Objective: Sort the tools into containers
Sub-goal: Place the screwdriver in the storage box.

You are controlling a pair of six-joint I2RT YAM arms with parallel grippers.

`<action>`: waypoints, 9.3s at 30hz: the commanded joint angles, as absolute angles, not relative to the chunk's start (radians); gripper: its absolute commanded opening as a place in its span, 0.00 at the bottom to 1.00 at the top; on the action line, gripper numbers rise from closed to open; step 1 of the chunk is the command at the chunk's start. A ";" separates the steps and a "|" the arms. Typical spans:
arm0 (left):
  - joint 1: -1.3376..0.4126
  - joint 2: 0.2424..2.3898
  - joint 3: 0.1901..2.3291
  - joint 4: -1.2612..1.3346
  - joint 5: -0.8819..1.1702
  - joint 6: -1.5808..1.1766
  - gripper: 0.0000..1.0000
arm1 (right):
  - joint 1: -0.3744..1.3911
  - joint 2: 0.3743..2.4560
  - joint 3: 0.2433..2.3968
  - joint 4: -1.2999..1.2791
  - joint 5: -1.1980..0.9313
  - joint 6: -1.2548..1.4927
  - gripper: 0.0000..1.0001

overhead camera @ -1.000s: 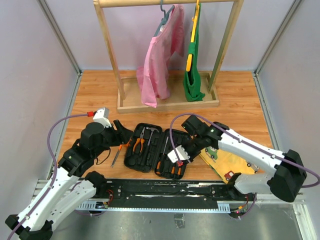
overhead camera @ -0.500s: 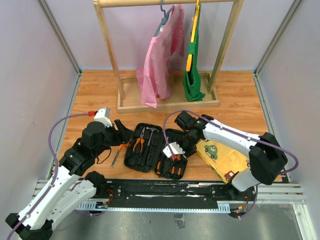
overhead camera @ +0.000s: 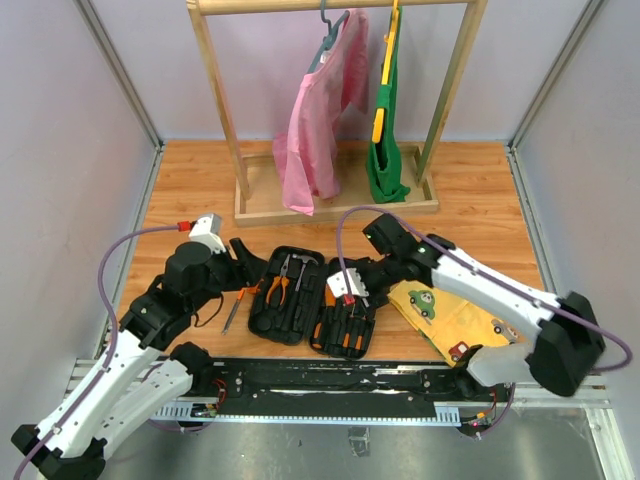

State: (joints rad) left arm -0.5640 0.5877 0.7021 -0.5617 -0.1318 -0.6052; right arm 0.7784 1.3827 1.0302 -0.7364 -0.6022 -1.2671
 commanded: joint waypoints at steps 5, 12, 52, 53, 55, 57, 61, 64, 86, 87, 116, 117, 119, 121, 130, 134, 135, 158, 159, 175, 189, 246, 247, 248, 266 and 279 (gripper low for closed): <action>-0.558 0.667 0.728 -0.534 -0.071 -0.596 0.62 | 0.766 1.065 0.721 -0.039 -0.389 -0.239 0.65; -0.701 0.774 0.756 -0.530 -0.212 -0.672 0.61 | 0.766 0.928 0.687 -0.230 0.003 0.244 0.66; -1.133 1.648 1.040 -0.495 -0.547 -1.036 0.57 | 0.766 0.225 0.308 -0.478 0.286 0.747 0.66; -1.133 1.655 1.041 -0.494 -0.548 -1.037 0.56 | 0.766 0.224 0.306 -0.476 0.285 0.748 0.66; -1.132 1.668 1.043 -0.494 -0.560 -1.036 0.53 | 0.766 0.224 0.306 -0.473 0.283 0.747 0.66; -1.133 1.681 1.050 -0.496 -0.571 -1.030 0.50 | 0.767 0.225 0.305 -0.472 0.284 0.747 0.66; -1.133 1.708 1.069 -0.503 -0.587 -1.012 0.42 | 0.767 0.225 0.305 -0.472 0.284 0.747 0.66; -1.133 1.714 1.082 -0.512 -0.595 -1.002 0.34 | 0.767 0.225 0.306 -0.472 0.283 0.747 0.66; -1.147 1.754 1.206 -0.356 -0.576 -0.735 0.25 | 0.765 0.229 0.296 -0.472 0.285 0.744 0.66; -1.147 1.761 1.208 -0.351 -0.575 -0.724 0.25 | 0.766 0.230 0.295 -0.472 0.284 0.743 0.66; -1.086 1.817 1.181 -0.278 -0.551 -0.685 0.47 | 0.767 0.237 0.288 -0.472 0.272 0.753 0.68; -1.086 1.806 1.179 -0.277 -0.553 -0.681 0.47 | 0.767 0.236 0.288 -0.472 0.273 0.752 0.69; -1.085 1.780 1.168 -0.270 -0.556 -0.671 0.47 | 0.766 0.238 0.290 -0.471 0.272 0.747 0.69; -1.085 1.742 1.148 -0.249 -0.556 -0.659 0.47 | 0.767 0.242 0.295 -0.468 0.263 0.727 0.70; -1.077 1.561 0.984 -0.128 -0.457 -0.638 0.45 | 0.766 0.362 0.371 -0.473 0.232 0.668 0.76; -1.074 1.591 0.991 -0.135 -0.412 -0.646 0.38 | 0.766 0.396 0.376 -0.449 0.210 0.665 0.74; -1.074 1.610 1.000 -0.147 -0.413 -0.655 0.38 | 0.766 0.398 0.373 -0.441 0.203 0.669 0.74; -1.075 1.793 1.110 -0.269 -0.461 -0.687 0.29 | 0.767 0.331 0.298 -0.388 0.170 0.714 0.71; -1.075 1.793 1.112 -0.270 -0.477 -0.685 0.28 | 0.766 0.334 0.295 -0.383 0.167 0.715 0.71; -1.069 1.775 1.106 -0.181 -0.511 -0.648 0.33 | 0.767 0.334 0.296 -0.413 0.157 0.709 0.85; -1.053 1.565 0.980 -0.088 -0.482 -0.649 0.35 | 0.766 0.271 0.321 -0.396 0.173 0.628 0.99; -1.214 1.315 0.673 -0.167 -0.458 -0.933 0.27 | 0.736 1.687 1.150 -0.467 0.057 0.626 0.38; -1.214 1.318 0.675 -0.164 -0.456 -0.930 0.27 | 0.736 1.702 1.154 -0.471 0.059 0.627 0.38; -1.213 1.322 0.676 -0.162 -0.454 -0.927 0.27 | 0.736 1.710 1.156 -0.473 0.061 0.628 0.37; -1.214 1.357 0.732 -0.181 -0.446 -0.924 0.27 | 0.736 1.777 1.160 -0.501 0.088 0.610 0.21; -1.249 1.517 0.848 -0.293 -0.428 -0.981 0.24 | 0.735 1.782 1.151 -0.500 0.069 0.598 0.17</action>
